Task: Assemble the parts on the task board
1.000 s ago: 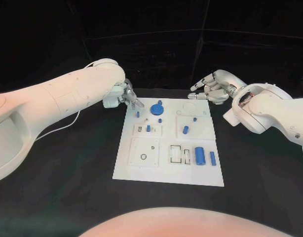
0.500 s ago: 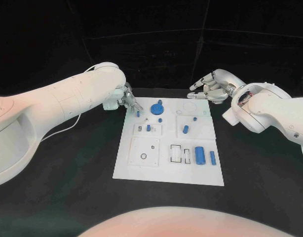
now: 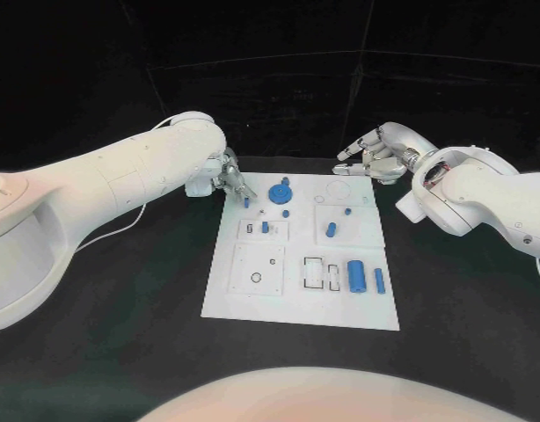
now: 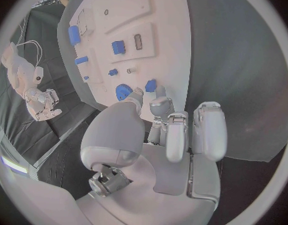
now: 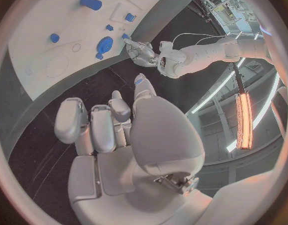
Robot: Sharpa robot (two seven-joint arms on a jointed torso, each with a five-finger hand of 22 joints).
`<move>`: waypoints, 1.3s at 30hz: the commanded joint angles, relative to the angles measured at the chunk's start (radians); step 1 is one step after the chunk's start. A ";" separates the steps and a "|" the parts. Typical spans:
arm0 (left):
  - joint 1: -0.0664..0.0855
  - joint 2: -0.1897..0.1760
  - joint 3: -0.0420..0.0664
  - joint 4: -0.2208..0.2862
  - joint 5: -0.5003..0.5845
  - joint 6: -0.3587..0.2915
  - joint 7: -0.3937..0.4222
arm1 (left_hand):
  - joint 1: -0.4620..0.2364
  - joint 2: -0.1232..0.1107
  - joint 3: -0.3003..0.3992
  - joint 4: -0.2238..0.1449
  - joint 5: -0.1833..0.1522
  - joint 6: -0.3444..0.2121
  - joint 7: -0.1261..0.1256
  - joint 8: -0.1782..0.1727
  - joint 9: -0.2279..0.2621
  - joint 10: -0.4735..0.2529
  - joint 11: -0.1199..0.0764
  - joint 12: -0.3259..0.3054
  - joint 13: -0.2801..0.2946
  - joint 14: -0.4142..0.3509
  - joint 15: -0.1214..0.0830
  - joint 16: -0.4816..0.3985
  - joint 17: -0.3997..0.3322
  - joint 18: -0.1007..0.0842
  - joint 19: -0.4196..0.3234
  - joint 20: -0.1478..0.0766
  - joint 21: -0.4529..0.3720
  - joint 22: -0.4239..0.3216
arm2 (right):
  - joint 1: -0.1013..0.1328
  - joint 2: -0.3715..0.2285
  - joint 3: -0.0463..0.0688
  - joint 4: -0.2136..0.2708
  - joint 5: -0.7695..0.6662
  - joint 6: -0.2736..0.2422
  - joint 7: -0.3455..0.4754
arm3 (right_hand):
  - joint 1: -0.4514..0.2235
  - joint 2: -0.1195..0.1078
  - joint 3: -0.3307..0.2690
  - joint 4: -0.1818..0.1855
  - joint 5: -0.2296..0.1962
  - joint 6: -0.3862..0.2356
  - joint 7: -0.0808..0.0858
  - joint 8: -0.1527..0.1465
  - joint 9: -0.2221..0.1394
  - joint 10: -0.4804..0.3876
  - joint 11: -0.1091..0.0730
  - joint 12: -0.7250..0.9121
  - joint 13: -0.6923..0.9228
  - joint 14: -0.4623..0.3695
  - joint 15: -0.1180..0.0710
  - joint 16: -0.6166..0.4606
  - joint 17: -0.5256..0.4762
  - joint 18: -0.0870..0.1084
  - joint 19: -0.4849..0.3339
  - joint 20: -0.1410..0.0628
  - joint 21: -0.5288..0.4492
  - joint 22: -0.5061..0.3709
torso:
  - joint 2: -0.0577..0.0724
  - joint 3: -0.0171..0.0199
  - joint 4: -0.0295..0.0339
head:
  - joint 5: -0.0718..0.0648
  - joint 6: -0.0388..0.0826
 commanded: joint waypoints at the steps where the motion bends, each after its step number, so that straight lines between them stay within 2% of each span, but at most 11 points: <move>1: 0.001 0.002 0.000 0.001 -0.007 0.019 0.011 | 0.017 0.002 -0.007 -0.002 -0.001 0.009 0.001 -0.005 -0.003 0.000 -0.001 0.005 0.000 0.104 0.004 0.003 0.263 0.001 0.017 0.005 0.005 0.009 | 0.002 0.002 0.001 0.001 -0.002 0.006 0.008 | -0.001 0.007 -0.004 0.001 0.005 0.001 -0.001 0.005 -0.001 -0.004 -0.004 -0.003 -0.001 0.029 -0.009 -0.003 -0.001 0.018 -0.007 0.001 -0.004 0.000 | 0.000 0.0001 -0.0003 | -0.001 0.000; 16: -0.001 0.009 0.000 -0.007 -0.007 0.014 0.016 | 0.079 0.042 0.001 -0.036 -0.001 0.020 0.001 -0.016 -0.024 0.000 -0.001 0.006 -0.004 0.104 0.003 0.003 0.263 0.001 0.017 0.005 0.004 0.010 | 0.002 0.005 0.001 -0.001 -0.002 0.007 0.009 | 0.002 0.009 -0.005 0.001 0.007 0.000 -0.001 0.005 -0.001 -0.003 -0.004 -0.001 0.001 0.029 -0.009 -0.003 0.000 0.018 -0.007 0.001 -0.004 0.000 | 0.000 0.0002 -0.0003 | -0.003 -0.003; 20: -0.001 0.012 0.000 -0.010 -0.007 0.007 0.022 | 0.119 0.070 0.030 -0.062 0.000 0.020 -0.002 -0.022 -0.033 -0.002 -0.004 0.005 -0.006 0.104 0.001 0.003 0.263 0.002 0.017 0.004 0.003 0.009 | 0.002 0.000 0.001 0.002 -0.002 0.005 0.009 | 0.002 0.010 -0.005 0.001 0.007 0.000 -0.001 0.005 -0.001 -0.003 -0.004 -0.001 0.001 0.029 -0.009 -0.003 0.000 0.018 -0.007 0.001 -0.004 0.000 | 0.000 0.0000 0.0011 | -0.003 -0.003; 22: -0.002 0.013 0.000 -0.012 -0.007 0.004 0.026 | 0.139 0.082 0.048 -0.076 0.001 0.019 -0.003 -0.026 -0.038 -0.003 -0.005 0.004 -0.008 0.104 0.000 0.003 0.263 0.002 0.016 0.003 0.002 0.009 | 0.002 -0.002 0.001 0.002 -0.002 0.005 0.009 | 0.002 0.010 -0.005 0.001 0.007 0.000 -0.001 0.005 -0.001 -0.003 -0.004 -0.001 0.001 0.029 -0.009 -0.003 0.000 0.018 -0.007 0.001 -0.004 0.000 | -0.001 0.0004 -0.0012 | -0.002 -0.003; 27: -0.002 0.013 0.000 -0.013 -0.005 0.004 0.032 | 0.204 0.105 0.122 -0.131 0.020 0.012 -0.008 -0.036 -0.050 -0.009 -0.010 -0.004 -0.015 0.104 -0.004 0.003 0.263 0.002 0.016 -0.001 0.000 0.007 | 0.002 0.000 0.001 0.003 -0.002 0.007 0.008 | 0.002 0.010 -0.005 0.001 0.008 0.000 -0.001 0.005 -0.001 -0.003 -0.004 0.000 0.001 0.029 -0.009 -0.003 0.000 0.018 -0.006 0.001 -0.004 0.000 | 0.000 0.0007 -0.0002 | -0.003 -0.001; 29: -0.002 0.013 0.000 -0.014 -0.002 0.009 0.034 | 0.232 0.103 0.163 -0.161 0.052 0.007 -0.006 -0.041 -0.054 -0.014 -0.009 -0.009 -0.019 0.104 -0.005 0.003 0.263 0.003 0.015 -0.003 -0.001 0.006 | 0.002 0.000 0.001 0.003 -0.002 0.008 0.008 | 0.002 0.011 -0.005 0.002 0.008 0.000 -0.001 0.005 -0.001 -0.002 -0.004 0.000 0.002 0.029 -0.009 -0.003 0.000 0.018 -0.006 0.001 -0.004 0.000 | -0.001 0.0005 0.0006 | -0.002 -0.002; 31: -0.002 0.014 0.000 -0.013 0.001 0.014 0.037 | 0.243 0.091 0.239 -0.196 0.085 0.003 0.008 -0.045 -0.059 -0.019 -0.001 -0.019 -0.026 0.104 0.000 0.003 0.263 0.003 0.015 -0.002 -0.002 0.006 | 0.002 0.000 0.001 0.003 -0.002 0.010 0.007 | 0.002 0.011 -0.005 0.002 0.008 0.000 -0.001 0.005 -0.001 -0.002 -0.004 0.000 0.002 0.029 -0.009 -0.003 0.000 0.018 -0.006 0.001 -0.004 0.000 | -0.001 0.0001 0.0017 | -0.002 -0.002; 35: -0.002 0.011 0.000 -0.012 0.005 0.020 0.040 | 0.180 0.051 0.403 -0.229 0.094 0.006 0.014 -0.039 -0.062 -0.014 0.001 -0.025 -0.037 0.104 0.011 0.003 0.263 0.003 0.015 0.006 -0.003 0.008 | 0.002 0.000 0.001 0.003 -0.002 0.011 0.006 | 0.002 0.011 -0.005 0.002 0.008 0.000 -0.001 0.005 -0.001 -0.002 -0.004 0.000 0.002 0.029 -0.009 -0.003 0.000 0.018 -0.006 0.001 -0.004 0.000 | -0.001 -0.0001 0.0007 | -0.001 -0.002; 36: -0.002 0.010 0.000 -0.012 0.008 0.019 0.042 | 0.173 0.045 0.419 -0.233 0.094 0.005 0.012 -0.038 -0.062 -0.013 0.003 -0.025 -0.038 0.104 0.008 0.003 0.263 0.002 0.015 0.009 -0.003 0.008 | 0.002 0.000 0.001 0.003 -0.002 0.012 0.006 | 0.002 0.011 -0.005 0.002 0.008 0.000 -0.001 0.005 -0.001 -0.002 -0.004 0.000 0.002 0.029 -0.009 -0.003 0.000 0.018 -0.006 0.001 -0.004 0.000 | -0.001 0.0001 0.0001 | 0.000 -0.003; 37: -0.003 0.008 0.000 -0.010 0.012 0.016 0.044 | 0.135 0.025 0.478 -0.243 0.095 0.007 0.014 -0.030 -0.059 -0.010 0.001 -0.024 -0.040 0.104 0.012 0.003 0.263 0.003 0.015 0.006 -0.003 0.009 | 0.002 0.000 0.001 0.003 -0.002 0.012 0.006 | 0.002 0.011 -0.005 0.002 0.008 0.000 -0.001 0.005 -0.001 -0.002 -0.004 0.000 0.002 0.029 -0.009 -0.003 0.000 0.018 -0.006 0.001 -0.004 0.000 | 0.000 0.0004 -0.0002 | 0.000 -0.003; 39: -0.003 0.002 0.000 -0.006 0.021 0.007 0.050 | 0.111 0.014 0.520 -0.251 0.109 0.008 0.011 -0.020 -0.055 -0.007 0.001 -0.021 -0.039 0.104 0.008 0.003 0.263 0.002 0.015 0.009 -0.003 0.010 | 0.002 0.000 0.001 0.003 -0.002 0.013 0.006 | 0.002 0.011 -0.005 0.002 0.008 0.000 -0.001 0.005 -0.001 -0.002 -0.004 0.000 0.002 0.029 -0.009 -0.003 0.000 0.018 -0.006 0.001 -0.004 0.000 | -0.001 0.0003 -0.0002 | 0.000 -0.002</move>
